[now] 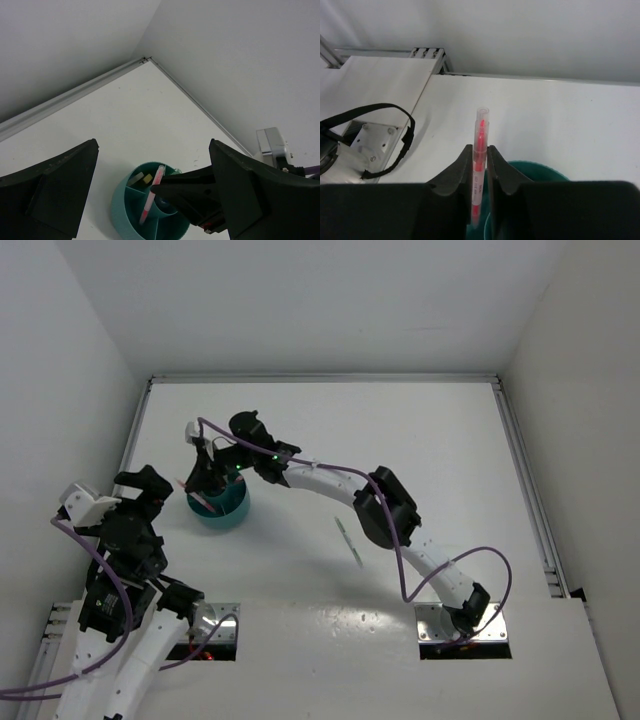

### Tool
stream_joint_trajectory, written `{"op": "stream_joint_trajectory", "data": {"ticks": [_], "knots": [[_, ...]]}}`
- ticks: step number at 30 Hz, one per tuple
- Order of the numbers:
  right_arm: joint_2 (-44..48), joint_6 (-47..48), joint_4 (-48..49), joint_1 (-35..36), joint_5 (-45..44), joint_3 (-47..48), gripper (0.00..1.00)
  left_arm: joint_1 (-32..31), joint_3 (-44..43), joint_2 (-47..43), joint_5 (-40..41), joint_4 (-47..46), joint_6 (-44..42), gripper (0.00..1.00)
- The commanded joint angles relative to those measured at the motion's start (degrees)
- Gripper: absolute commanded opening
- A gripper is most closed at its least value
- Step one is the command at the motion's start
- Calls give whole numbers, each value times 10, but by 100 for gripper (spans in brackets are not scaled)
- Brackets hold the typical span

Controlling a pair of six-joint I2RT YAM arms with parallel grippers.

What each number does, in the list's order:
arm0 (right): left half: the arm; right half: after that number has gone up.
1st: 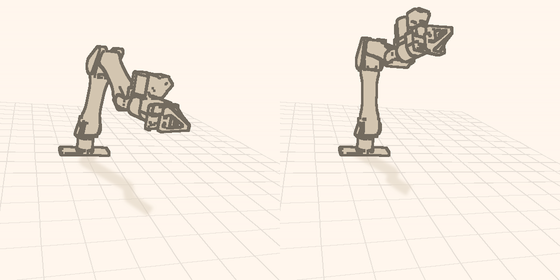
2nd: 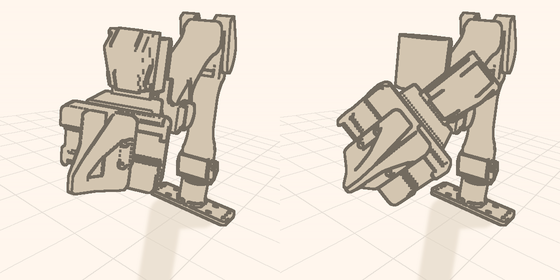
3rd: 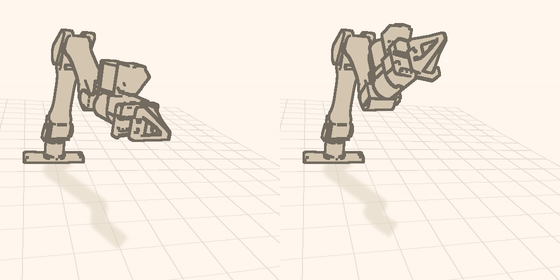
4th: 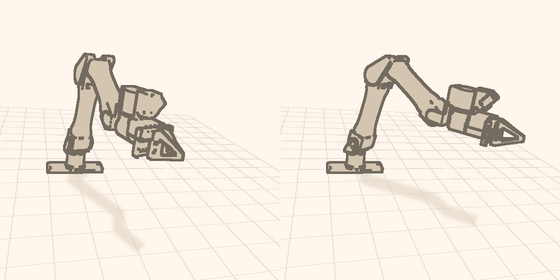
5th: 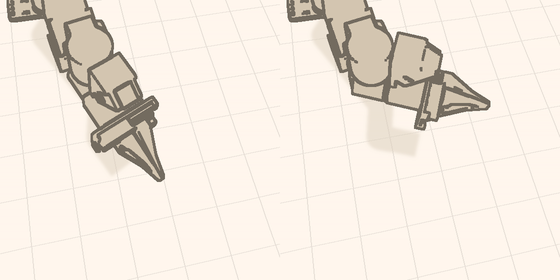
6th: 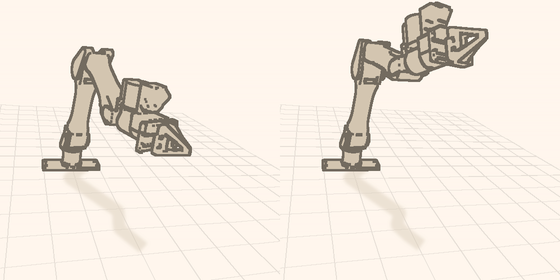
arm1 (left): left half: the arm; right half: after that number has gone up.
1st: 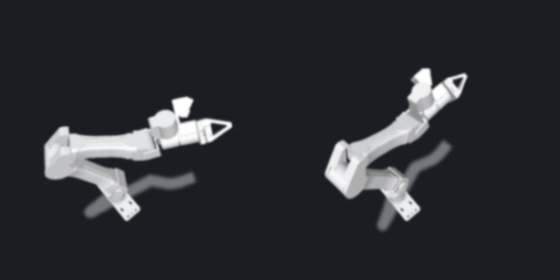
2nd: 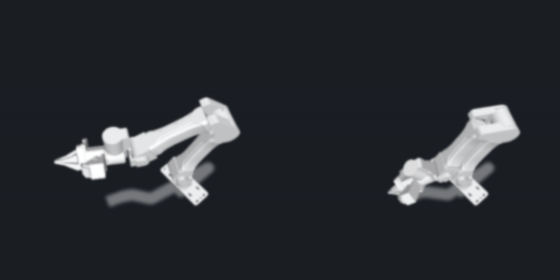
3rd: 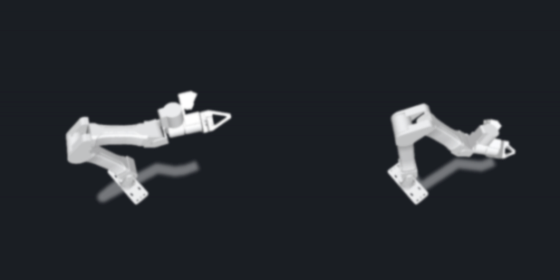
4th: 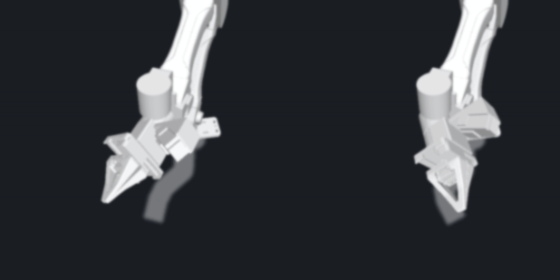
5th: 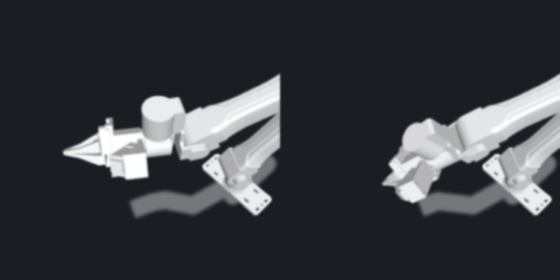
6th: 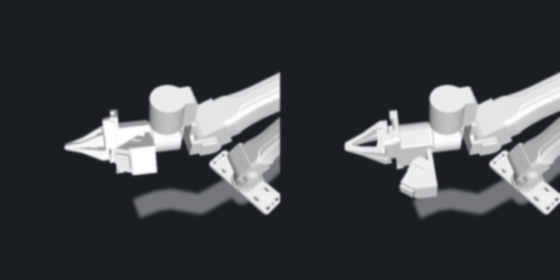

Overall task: Sort the stationery into containers
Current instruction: Place the pen in the storage box, then pick up the pen from the center of the board.

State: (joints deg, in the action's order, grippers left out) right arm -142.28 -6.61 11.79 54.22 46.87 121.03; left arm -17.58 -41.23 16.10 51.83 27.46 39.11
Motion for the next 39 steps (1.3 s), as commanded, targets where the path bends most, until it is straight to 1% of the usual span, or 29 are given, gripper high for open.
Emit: {"op": "stream_joint_trajectory", "data": {"ticks": [1,2,5,8,10,11,12,13,14,15,16,17,18,19,20,21,22,23,24,25,26,27,28,29,31,33,35,36,39], "knots": [[4,36,2,5,8,18,17,6,0,-5,-5,-22,-5,98],[4,41,-6,5,2,18,27,6,0,-5,-5,-22,-5,98],[4,57,-24,5,-3,12,35,6,0,-11,-5,-22,-5,98],[16,63,-30,5,-9,12,40,6,0,-11,-5,-22,-5,98],[21,69,-36,5,-9,18,40,6,0,-11,-5,-22,-5,98],[27,69,-54,5,-9,33,37,6,0,-11,-5,-22,-5,97],[27,69,-69,5,-9,41,22,6,0,-11,-5,-22,-5,95],[37,69,-83,5,-19,50,13,6,0,-11,-5,-22,-5,94],[44,76,-130,5,-42,74,5,6,0,-11,-5,-22,-5,89],[59,81,-165,5,-65,89,0,6,0,-11,-13,-28,-5,82],[69,89,-202,5,-129,104,0,6,0,-11,-19,-28,-11,73],[80,101,-238,5,-165,125,0,6,0,-4,-19,-28,-11,40],[93,123,-315,5,-199,131,0,6,0,-4,-25,-28,-17,25],[123,137,-347,-7,-255,126,0,6,0,3,-32,-33,-17,14],[141,145,-374,-7,-286,113,0,6,0,11,-32,-33,-17,2],[163,145,-400,-15,-339,90,0,6,0,11,-38,-33,-17,0],[220,151,-400,-20,-376,16,0,6,0,17,-44,-33,-17,0],[252,160,-400,-27,-407,-29,0,6,0,17,-44,-33,-23,4],[285,168,-380,-27,-433,-80,0,6,0,23,-49,-33,-23,12],[316,168,-380,-38,-444,-169,3,6,0,23,-49,-33,-23,24],[353,177,-417,-49,-459,-198,32,6,0,23,-49,-33,-23,54],[364,177,-441,-54,-472,-247,39,6,0,23,-54,-33,-23,66],[370,177,-463,-60,-479,-270,42,6,0,28,-54,-33,-23,73],[370,166,-483,-68,-517,-290,45,6,0,28,-54,-33,-23,80],[348,141,-557,-79,-544,-326,46,6,0,28,-54,-33,-23,80],[322,111,-604,-100,-528,-359,44,6,0,28,-54,-33,-23,81],[322,87,-604,-107,-491,-383,47,6,0,28,-60,-33,-23,81],[322,80,-597,-107,-483,-402,52,6,0,28,-60,-33,-23,81],[292,51,-604,-107,-468,-397,53,6,0,33,-67,-33,-23,81]]}}
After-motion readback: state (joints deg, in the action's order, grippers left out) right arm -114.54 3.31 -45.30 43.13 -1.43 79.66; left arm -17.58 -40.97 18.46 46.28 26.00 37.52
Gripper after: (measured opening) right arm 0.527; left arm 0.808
